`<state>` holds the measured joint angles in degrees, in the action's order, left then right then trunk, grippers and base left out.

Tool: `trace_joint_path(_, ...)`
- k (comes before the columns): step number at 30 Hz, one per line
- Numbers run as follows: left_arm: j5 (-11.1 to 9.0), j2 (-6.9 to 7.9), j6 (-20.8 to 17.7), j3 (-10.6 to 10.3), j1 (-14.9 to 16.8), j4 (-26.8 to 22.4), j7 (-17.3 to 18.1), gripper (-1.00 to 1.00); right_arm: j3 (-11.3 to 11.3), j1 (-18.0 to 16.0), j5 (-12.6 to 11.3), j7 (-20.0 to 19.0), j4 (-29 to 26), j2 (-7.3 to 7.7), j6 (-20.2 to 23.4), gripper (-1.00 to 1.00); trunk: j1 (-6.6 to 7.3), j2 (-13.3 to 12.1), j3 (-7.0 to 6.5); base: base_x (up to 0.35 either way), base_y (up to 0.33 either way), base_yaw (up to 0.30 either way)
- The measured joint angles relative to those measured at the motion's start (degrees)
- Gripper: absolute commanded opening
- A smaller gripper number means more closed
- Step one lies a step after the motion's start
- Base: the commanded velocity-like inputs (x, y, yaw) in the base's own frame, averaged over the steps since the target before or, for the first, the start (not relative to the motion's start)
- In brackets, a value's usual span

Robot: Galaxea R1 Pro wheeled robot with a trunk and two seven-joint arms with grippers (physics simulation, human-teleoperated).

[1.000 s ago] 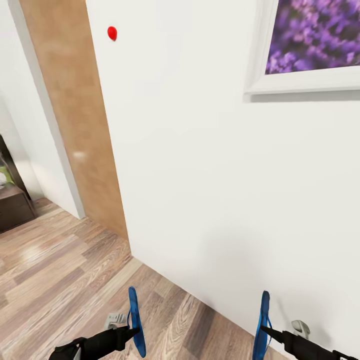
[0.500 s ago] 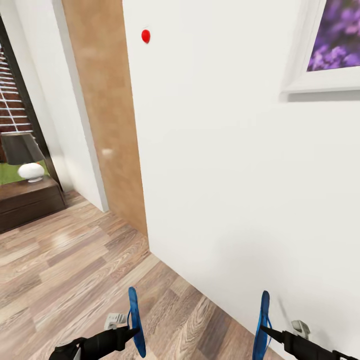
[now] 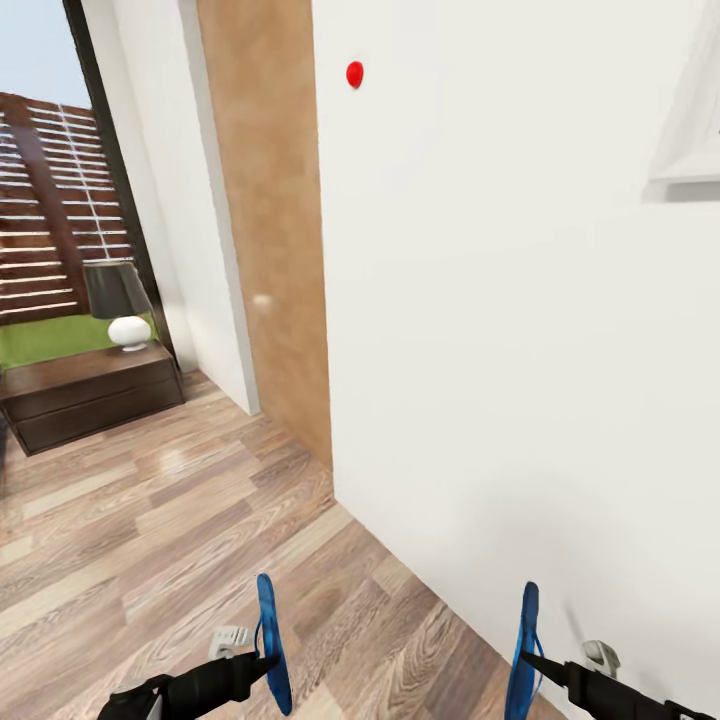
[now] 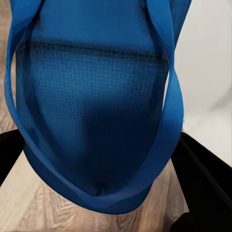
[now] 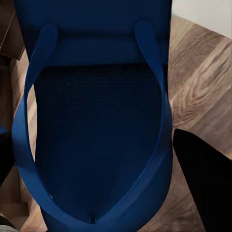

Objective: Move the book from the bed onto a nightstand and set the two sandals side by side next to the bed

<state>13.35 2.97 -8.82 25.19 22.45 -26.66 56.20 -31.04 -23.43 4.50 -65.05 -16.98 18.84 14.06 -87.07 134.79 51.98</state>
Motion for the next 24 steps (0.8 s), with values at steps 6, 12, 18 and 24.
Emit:
trace_joint_path(6,-0.02,0.00,0.05,0.03,-0.01,-0.01,-0.08,-1.00,-0.02,0.00,0.00,0.00,0.00,0.00,-0.88,-1.00,0.00,0.00,0.00,0.101,0.000,0.279)
trace_joint_path(12,-0.01,0.00,0.05,0.06,-0.01,0.00,-0.09,-1.00,0.00,0.00,0.00,0.00,0.00,0.00,-1.12,-1.00,-0.01,0.00,0.00,0.009,0.000,0.279)
trace_joint_path(18,0.00,0.00,0.05,0.00,-0.02,0.01,-0.09,-1.00,-0.05,0.00,0.00,0.00,0.00,0.00,-1.16,-1.00,-0.01,0.00,0.00,0.000,0.000,0.279)
trace_joint_path(24,0.00,-0.01,0.07,-0.01,-0.01,-0.01,-0.09,-1.00,-0.01,0.00,0.00,0.00,0.00,0.00,-1.15,-1.00,-0.01,0.00,0.00,0.000,0.000,0.279)
